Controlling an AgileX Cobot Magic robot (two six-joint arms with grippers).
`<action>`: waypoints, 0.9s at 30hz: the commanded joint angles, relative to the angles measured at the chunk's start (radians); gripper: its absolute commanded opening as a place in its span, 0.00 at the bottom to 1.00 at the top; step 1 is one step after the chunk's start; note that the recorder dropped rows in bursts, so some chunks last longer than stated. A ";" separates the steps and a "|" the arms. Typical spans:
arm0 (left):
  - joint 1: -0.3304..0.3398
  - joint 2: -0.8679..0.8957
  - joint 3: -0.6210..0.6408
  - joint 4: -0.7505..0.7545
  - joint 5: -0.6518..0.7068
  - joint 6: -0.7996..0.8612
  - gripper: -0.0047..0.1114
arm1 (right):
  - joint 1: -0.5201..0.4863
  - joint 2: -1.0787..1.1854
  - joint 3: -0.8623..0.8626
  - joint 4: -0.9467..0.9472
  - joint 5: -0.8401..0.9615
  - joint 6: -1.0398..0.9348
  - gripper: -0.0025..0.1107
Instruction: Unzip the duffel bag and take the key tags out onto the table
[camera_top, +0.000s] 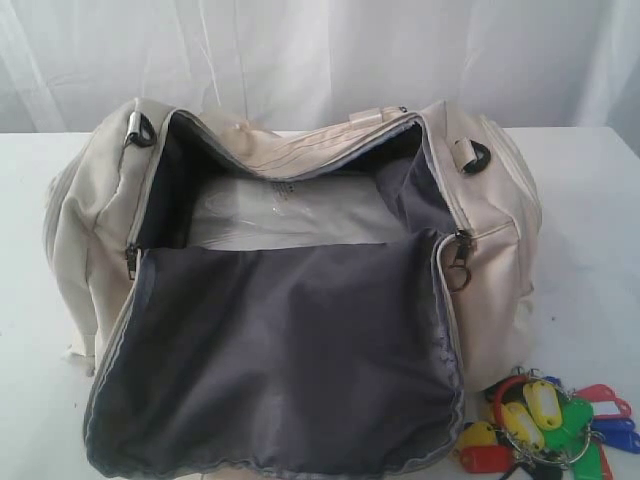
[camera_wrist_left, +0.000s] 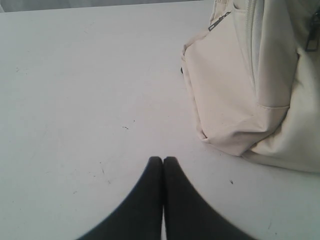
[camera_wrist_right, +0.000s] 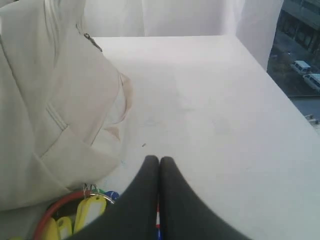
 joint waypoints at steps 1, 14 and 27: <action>-0.006 -0.005 0.003 -0.004 0.003 -0.001 0.04 | -0.004 -0.007 0.002 -0.010 0.001 -0.011 0.02; -0.006 -0.005 0.003 -0.004 0.003 -0.001 0.04 | 0.050 -0.007 0.002 0.006 -0.014 -0.011 0.02; -0.006 -0.005 0.003 -0.004 0.003 -0.001 0.04 | 0.048 -0.007 0.002 0.027 -0.011 -0.033 0.02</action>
